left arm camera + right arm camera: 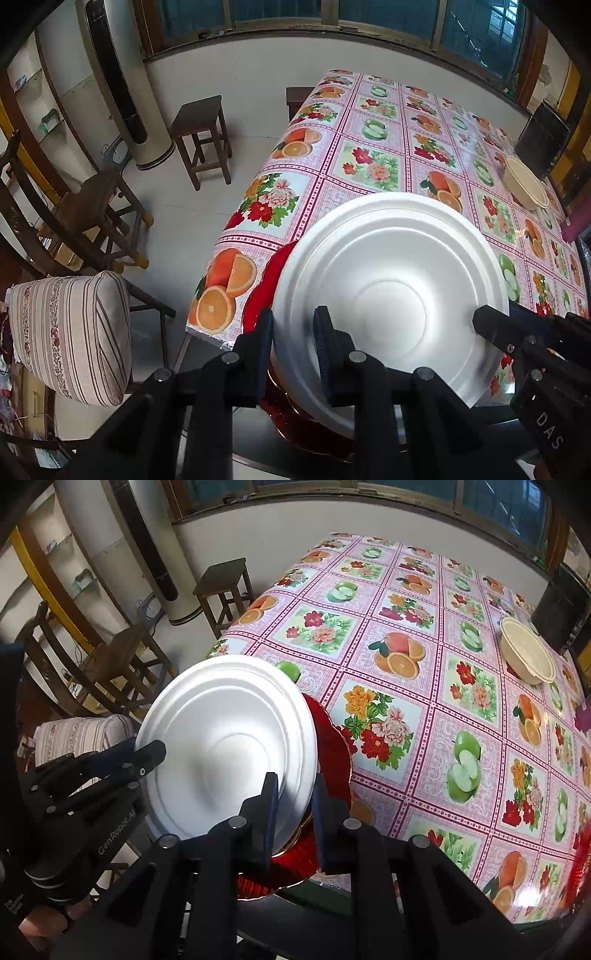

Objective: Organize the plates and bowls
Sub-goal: 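Lower the white bowl into the stack and open the left tool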

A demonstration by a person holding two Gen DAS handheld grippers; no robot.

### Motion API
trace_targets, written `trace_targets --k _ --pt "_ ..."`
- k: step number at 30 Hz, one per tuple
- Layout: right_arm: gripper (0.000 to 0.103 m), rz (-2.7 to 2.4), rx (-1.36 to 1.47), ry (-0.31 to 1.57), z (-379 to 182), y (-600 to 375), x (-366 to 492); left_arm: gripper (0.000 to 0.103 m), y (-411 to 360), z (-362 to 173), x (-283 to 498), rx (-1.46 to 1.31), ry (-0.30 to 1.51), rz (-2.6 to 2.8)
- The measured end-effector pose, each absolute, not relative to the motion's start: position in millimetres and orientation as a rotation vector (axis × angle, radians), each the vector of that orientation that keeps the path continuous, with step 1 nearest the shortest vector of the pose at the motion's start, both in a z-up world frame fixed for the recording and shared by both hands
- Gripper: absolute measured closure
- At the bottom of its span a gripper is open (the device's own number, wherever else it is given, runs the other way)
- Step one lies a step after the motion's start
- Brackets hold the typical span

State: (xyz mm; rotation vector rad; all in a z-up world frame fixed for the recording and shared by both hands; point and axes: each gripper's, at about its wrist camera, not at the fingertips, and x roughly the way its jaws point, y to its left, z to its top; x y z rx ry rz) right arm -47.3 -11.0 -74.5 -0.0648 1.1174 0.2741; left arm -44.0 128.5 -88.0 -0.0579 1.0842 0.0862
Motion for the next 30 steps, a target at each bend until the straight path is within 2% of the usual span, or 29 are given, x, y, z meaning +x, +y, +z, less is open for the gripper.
trace_targets --k 4,8,16,22,30 --pt "0.083 0.265 -0.075 1.126 -79 -9 -45 0.078 129 -90 -43 -0.032 1.088 0.107" --pt "0.082 0.211 -0.178 1.055 -74 -2 -50 0.077 137 -83 -45 0.02 1.041 0.169" --pt "0.08 0.175 -0.168 1.026 -69 -12 -49 0.065 149 -65 -42 0.024 0.982 0.203" --pt "0.08 0.126 -0.146 1.032 -75 -34 -50 0.063 124 -61 -33 0.045 0.973 0.153" --pt "0.08 0.042 -0.153 1.024 -77 -75 -46 0.053 70 -60 -12 0.09 0.972 0.07"
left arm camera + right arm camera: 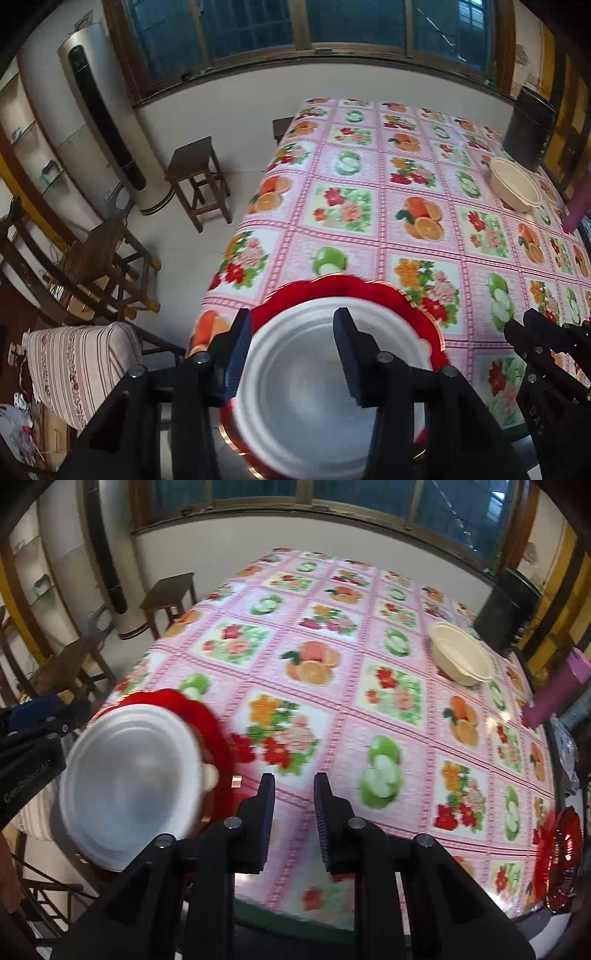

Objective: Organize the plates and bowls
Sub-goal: 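Lower the white bowl into the stack and open the left tool, then grasp the remaining beige bowl rim with the left tool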

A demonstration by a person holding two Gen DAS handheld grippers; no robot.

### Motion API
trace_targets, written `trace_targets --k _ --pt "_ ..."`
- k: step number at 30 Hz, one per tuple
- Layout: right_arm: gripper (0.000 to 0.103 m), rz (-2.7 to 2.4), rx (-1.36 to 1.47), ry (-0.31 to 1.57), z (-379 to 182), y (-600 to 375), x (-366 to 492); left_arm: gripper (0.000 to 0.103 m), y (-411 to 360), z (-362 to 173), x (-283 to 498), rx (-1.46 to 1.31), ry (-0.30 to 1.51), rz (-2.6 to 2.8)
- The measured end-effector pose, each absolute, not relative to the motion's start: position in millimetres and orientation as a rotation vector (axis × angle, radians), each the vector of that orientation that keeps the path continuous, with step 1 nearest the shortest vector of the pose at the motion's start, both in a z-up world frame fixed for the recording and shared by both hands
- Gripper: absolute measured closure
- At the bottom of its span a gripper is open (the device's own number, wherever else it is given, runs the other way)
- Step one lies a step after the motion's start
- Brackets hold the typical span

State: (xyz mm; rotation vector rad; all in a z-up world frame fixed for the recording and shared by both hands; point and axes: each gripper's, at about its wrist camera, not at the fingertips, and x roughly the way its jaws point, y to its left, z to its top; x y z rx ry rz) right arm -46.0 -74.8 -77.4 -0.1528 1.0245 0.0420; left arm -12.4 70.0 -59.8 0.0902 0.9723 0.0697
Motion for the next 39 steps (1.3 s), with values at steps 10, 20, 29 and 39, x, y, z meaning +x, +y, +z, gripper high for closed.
trace_targets --k 10,20,29,39 --pt "0.08 -0.095 -0.166 1.013 -78 -157 -23 0.045 -21 -57 29 0.152 0.971 -0.035" --pt "0.08 -0.18 0.037 1.06 -71 -286 27 0.035 -123 -50 118 0.153 1.047 -0.13" --pt "0.08 -0.15 0.325 1.087 -75 -387 105 0.019 -192 -55 206 0.183 1.086 -0.077" --pt "0.066 -0.11 0.385 1.073 -102 -414 168 0.015 -242 -96 265 0.16 1.139 -0.035"
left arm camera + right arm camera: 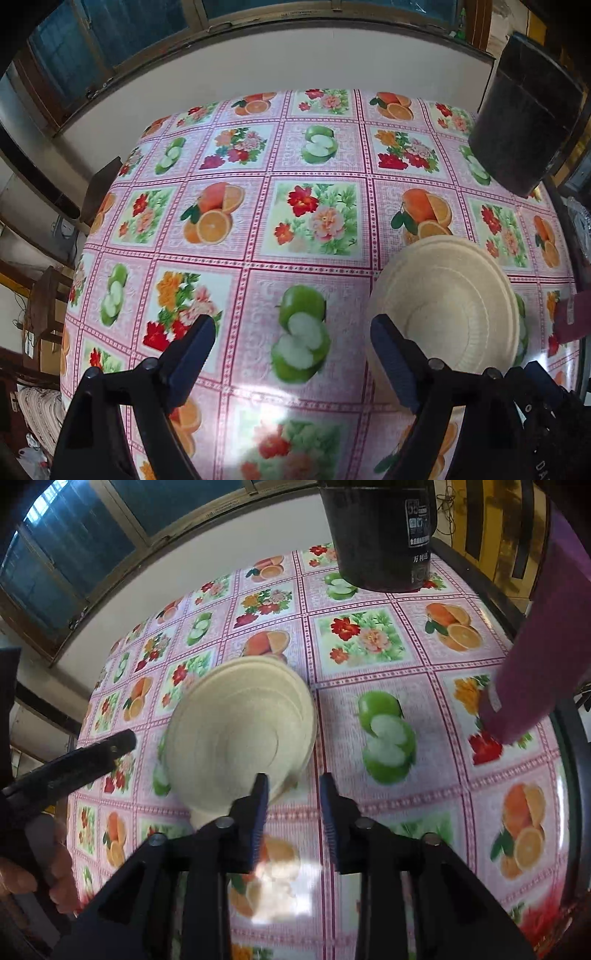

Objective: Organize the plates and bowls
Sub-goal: 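Grasp the remaining beige bowl rim with the left tool, then carry the beige bowl with the left tool to the plate stack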

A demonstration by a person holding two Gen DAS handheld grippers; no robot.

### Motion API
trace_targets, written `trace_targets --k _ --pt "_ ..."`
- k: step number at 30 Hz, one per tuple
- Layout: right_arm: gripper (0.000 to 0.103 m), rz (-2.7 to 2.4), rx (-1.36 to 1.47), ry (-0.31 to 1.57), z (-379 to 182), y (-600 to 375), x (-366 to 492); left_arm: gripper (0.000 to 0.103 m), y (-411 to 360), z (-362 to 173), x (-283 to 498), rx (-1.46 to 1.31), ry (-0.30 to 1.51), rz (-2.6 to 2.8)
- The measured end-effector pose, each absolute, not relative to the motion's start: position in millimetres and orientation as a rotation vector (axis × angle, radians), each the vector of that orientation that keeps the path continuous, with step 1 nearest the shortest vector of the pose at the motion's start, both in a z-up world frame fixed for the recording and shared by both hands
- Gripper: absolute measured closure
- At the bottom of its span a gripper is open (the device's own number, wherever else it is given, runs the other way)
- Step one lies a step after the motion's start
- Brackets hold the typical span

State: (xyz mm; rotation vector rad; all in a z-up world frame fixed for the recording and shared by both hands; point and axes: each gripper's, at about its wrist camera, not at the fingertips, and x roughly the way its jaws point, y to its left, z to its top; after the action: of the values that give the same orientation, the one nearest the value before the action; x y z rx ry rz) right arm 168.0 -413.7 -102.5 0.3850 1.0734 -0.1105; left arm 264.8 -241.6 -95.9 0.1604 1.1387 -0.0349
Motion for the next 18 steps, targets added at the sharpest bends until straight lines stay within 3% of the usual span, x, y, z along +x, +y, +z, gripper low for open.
trace_targets --k 4,9,11,13,14,18 --pt "0.057 -0.121 0.392 1.079 -116 -417 184 0.015 -254 -113 276 0.183 1.168 -0.033" --pt "0.057 -0.159 0.393 1.103 -135 -418 197 0.015 -262 -130 278 0.219 1.192 -0.042" --pt "0.063 -0.165 0.426 1.127 -144 -420 199 0.017 -266 -134 276 0.24 1.195 -0.068" --pt "0.082 -0.151 0.46 1.129 -147 -420 199 0.028 -269 -133 270 0.243 1.189 -0.125" --pt "0.086 -0.154 0.461 1.124 -146 -418 199 0.042 -271 -133 267 0.251 1.192 -0.152" --pt "0.09 -0.149 0.48 1.113 -136 -416 192 0.075 -277 -133 249 0.275 1.21 -0.23"
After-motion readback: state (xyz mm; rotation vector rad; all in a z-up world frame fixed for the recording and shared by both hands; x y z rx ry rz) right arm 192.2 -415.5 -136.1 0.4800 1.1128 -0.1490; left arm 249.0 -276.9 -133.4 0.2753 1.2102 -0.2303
